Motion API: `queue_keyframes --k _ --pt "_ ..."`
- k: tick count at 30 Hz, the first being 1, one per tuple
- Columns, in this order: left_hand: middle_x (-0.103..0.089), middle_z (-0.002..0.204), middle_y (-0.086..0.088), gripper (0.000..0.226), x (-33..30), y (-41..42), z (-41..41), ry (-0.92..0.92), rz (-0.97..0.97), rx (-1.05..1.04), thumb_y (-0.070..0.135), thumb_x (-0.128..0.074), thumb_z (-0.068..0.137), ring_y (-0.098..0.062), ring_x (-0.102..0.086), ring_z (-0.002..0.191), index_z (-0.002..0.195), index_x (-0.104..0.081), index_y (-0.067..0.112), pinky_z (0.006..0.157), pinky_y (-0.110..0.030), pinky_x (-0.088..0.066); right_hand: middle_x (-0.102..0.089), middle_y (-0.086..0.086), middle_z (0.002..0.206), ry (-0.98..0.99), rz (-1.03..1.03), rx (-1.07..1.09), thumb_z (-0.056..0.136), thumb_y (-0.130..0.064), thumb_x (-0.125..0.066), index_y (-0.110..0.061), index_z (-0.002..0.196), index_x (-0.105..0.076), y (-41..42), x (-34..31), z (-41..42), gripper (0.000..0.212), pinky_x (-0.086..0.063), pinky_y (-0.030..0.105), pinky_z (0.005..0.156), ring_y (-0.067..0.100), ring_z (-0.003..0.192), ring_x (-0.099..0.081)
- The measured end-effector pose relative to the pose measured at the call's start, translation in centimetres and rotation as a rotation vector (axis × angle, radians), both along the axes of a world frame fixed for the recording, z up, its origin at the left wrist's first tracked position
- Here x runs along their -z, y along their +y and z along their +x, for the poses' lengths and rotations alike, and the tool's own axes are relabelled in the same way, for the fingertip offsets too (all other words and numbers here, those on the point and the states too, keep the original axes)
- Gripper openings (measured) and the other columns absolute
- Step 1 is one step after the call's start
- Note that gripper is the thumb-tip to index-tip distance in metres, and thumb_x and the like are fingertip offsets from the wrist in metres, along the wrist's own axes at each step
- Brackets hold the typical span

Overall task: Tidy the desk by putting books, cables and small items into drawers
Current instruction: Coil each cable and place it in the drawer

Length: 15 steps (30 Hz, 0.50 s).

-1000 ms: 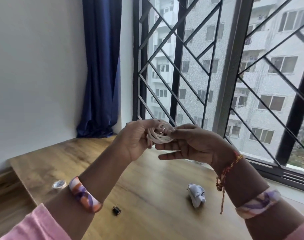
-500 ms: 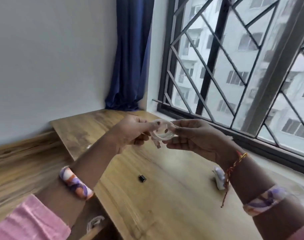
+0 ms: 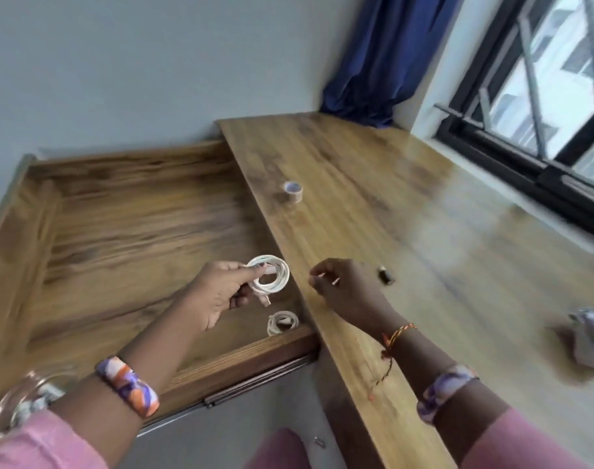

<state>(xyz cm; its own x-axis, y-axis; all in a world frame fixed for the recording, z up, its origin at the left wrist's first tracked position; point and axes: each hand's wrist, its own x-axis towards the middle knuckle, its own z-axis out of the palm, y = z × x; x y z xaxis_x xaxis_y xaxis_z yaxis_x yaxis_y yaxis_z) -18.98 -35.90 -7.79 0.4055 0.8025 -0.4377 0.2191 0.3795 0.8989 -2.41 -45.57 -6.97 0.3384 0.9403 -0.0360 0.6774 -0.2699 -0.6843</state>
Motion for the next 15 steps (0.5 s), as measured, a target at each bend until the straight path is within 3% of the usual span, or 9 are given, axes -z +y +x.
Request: queue_keyframes --k 2,5,7,10,13,15 --pt "-0.055 0.053 -0.004 0.022 2.5 0.7 -0.3 0.047 -0.036 -0.046 0.016 -0.066 0.084 0.000 -0.044 0.035 0.064 -0.057 0.012 0.036 -0.010 -0.037 -0.070 0.004 0.092 -0.303 -0.011 -0.013 0.090 -0.026 -0.053 -0.020 0.099 -0.065 0.1 1.8 0.0 0.016 -0.042 0.030 0.066 0.026 0.087 -0.063" --pt "-0.056 0.054 -0.005 0.021 5.6 2.0 0.3 0.116 -0.093 -0.054 0.015 -0.067 0.083 -0.002 -0.045 0.037 0.065 -0.057 0.009 0.034 -0.011 -0.038 -0.068 0.007 0.095 -0.428 0.092 -0.003 0.093 -0.032 -0.046 -0.022 0.100 -0.060 0.1 3.3 -0.3 0.020 -0.045 0.034 0.064 0.031 0.087 -0.062" --pt "-0.054 0.047 -0.001 0.025 7.1 2.9 1.1 0.152 -0.112 -0.060 0.012 -0.069 0.081 -0.001 -0.045 0.030 0.062 -0.053 0.011 0.034 -0.011 -0.038 -0.068 0.008 0.091 -0.450 0.147 -0.021 0.093 -0.034 -0.043 -0.021 0.100 -0.060 0.3 3.7 -0.1 0.022 -0.047 0.036 0.062 0.032 0.082 -0.063" --pt "-0.051 0.057 -0.004 0.025 8.4 4.2 2.4 0.201 -0.118 -0.056 0.010 -0.071 0.079 -0.002 -0.045 0.027 0.064 -0.050 0.012 0.039 -0.016 -0.039 -0.068 0.006 0.085 -0.457 0.180 -0.036 0.093 -0.033 -0.045 -0.022 0.099 -0.060 0.4 4.0 0.0 0.020 -0.044 0.032 0.058 0.029 0.075 -0.063" --pt "-0.050 0.061 -0.005 0.020 9.3 5.2 3.7 0.245 -0.096 -0.065 0.016 -0.072 0.078 -0.011 -0.046 0.039 0.072 -0.054 0.009 0.041 -0.018 -0.035 -0.068 0.003 0.078 -0.478 0.207 -0.039 0.092 -0.031 -0.048 -0.022 0.095 -0.060 0.4 4.1 0.0 0.015 -0.041 0.029 0.054 0.025 0.067 -0.062" --pt "-0.050 0.059 -0.006 0.024 10.0 5.7 4.2 0.287 -0.077 -0.051 0.022 -0.074 0.077 -0.014 -0.041 0.046 0.068 -0.055 0.010 0.042 -0.019 -0.032 -0.065 0.000 0.073 -0.481 0.210 -0.043 0.092 -0.031 -0.048 -0.022 0.093 -0.060 0.5 4.3 0.0 0.015 -0.040 0.027 0.051 0.022 0.061 -0.060"
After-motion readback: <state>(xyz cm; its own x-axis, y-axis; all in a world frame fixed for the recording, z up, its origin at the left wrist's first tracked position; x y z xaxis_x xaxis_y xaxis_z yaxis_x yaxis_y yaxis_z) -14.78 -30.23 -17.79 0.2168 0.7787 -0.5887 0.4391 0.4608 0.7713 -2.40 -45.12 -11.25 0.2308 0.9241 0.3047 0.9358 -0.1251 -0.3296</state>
